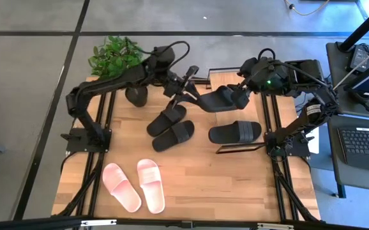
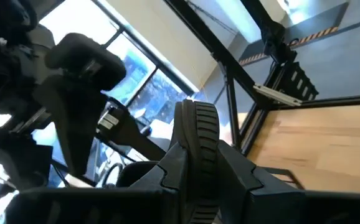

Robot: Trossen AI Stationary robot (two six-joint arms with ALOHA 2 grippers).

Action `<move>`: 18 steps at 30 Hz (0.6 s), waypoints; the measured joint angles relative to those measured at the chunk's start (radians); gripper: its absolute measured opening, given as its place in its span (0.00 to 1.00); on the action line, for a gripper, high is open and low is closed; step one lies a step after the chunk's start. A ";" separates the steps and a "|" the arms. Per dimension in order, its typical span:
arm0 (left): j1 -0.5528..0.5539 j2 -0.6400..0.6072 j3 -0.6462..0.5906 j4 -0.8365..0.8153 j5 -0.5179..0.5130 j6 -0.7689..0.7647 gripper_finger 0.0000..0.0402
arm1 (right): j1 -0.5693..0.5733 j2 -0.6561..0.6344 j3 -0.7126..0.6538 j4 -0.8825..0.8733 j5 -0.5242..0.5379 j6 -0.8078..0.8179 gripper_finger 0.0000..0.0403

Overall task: Pick and place slides into the shelf
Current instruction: Put the black slide on the shelf

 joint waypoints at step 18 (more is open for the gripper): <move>0.035 0.276 0.000 0.436 0.157 -0.115 0.13 | 0.000 0.000 0.000 0.000 0.000 0.024 0.68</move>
